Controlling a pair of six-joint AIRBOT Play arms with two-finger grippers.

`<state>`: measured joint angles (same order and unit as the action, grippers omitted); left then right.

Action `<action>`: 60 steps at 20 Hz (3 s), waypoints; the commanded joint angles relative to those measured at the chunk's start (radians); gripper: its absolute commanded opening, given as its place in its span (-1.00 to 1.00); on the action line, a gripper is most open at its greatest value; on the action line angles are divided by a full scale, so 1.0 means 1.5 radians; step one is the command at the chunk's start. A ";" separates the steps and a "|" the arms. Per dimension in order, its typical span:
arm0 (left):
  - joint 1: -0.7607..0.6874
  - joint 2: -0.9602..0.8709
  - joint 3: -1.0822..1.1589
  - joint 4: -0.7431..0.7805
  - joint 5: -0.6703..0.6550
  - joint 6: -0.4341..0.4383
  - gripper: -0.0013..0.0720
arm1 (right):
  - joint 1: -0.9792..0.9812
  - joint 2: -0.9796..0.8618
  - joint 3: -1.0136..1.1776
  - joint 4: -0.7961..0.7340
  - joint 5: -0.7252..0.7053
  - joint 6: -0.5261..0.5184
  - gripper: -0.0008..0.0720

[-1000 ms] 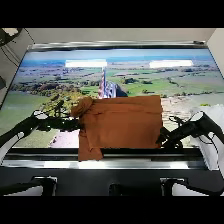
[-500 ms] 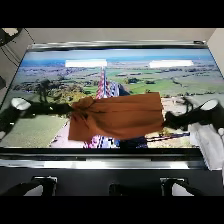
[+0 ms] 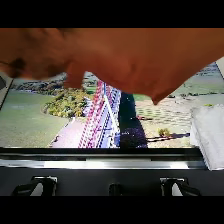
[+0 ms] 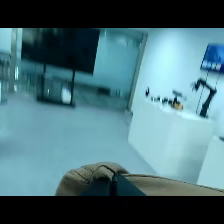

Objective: Fold the shirts.

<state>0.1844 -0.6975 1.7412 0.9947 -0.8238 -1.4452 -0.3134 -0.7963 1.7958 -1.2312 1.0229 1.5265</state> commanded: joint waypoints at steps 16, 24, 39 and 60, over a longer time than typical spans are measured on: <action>0.013 -0.169 0.003 0.086 -0.305 -0.037 -0.91 | 0.006 -0.217 0.027 -0.011 0.393 0.070 -0.86; 0.013 -0.467 -0.333 0.048 -0.063 0.007 -0.90 | 0.133 -0.579 -0.114 -0.056 -0.003 0.138 -0.86; 0.011 -0.594 -0.294 0.046 -0.279 0.037 -0.90 | 0.111 -0.617 -0.139 -0.134 0.250 0.057 -0.85; 0.098 -0.418 -0.567 0.065 -0.409 0.046 0.13 | 0.015 -0.482 -0.319 -0.117 0.388 0.066 0.24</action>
<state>0.3096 -1.4410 1.0866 1.0500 -1.4452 -1.3872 -0.2527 -1.6039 1.4464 -1.4059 1.6005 1.6230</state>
